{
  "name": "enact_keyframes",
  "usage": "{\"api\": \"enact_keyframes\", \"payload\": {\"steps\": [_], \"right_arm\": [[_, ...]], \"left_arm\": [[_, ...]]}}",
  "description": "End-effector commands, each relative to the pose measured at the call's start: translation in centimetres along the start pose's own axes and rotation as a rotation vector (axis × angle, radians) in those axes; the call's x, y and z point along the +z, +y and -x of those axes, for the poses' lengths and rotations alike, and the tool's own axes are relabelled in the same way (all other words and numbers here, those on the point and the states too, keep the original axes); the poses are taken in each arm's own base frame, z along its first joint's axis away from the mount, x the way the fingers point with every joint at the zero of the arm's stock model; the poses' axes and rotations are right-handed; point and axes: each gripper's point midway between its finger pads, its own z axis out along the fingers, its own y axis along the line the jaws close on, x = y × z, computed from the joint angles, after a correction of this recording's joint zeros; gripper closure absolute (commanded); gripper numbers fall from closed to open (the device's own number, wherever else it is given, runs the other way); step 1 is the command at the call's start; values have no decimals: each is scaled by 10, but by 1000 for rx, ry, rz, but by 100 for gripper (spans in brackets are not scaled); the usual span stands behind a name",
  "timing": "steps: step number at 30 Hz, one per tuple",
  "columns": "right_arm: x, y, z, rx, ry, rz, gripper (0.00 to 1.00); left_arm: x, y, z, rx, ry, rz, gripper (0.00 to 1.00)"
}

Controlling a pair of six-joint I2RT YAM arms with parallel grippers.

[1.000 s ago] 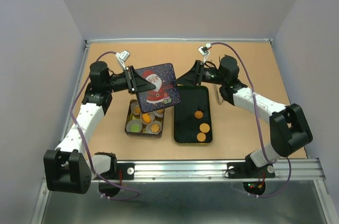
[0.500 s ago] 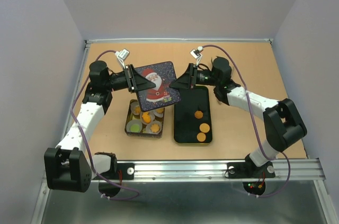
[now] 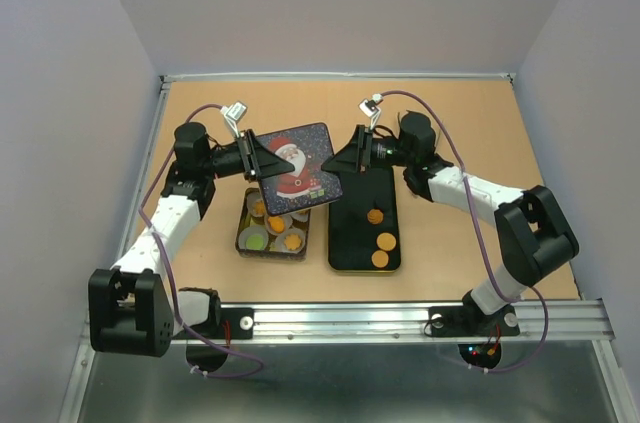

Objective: Pack the cookies

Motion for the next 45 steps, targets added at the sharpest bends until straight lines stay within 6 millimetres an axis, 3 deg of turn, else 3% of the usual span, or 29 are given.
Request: {"api": "enact_keyframes", "payload": {"steps": [1,11,19,22,28,32,40,45], "right_arm": [[3,25,0,-71,-13,64,97],[-1,34,4,-65,-37,77,100],[-6,30,19,-47,-106,40,100],[-15,17,31,-17,-155,-1,100],[-49,-11,81,25,-307,-93,100],[-66,-22,99,38,-351,-120,100],[-69,-34,92,62,-341,-137,100],[-69,-33,92,67,-337,-131,100]], "left_arm": [[4,8,-3,39,17,17,71],[3,32,-1,28,8,75,48],[-9,61,8,20,-49,165,48],[-15,67,9,30,-66,199,47],[-25,85,11,24,-98,282,47],[-35,93,16,30,-121,357,47],[-42,109,13,10,-136,423,46],[-25,97,10,-82,-143,193,34]]}}
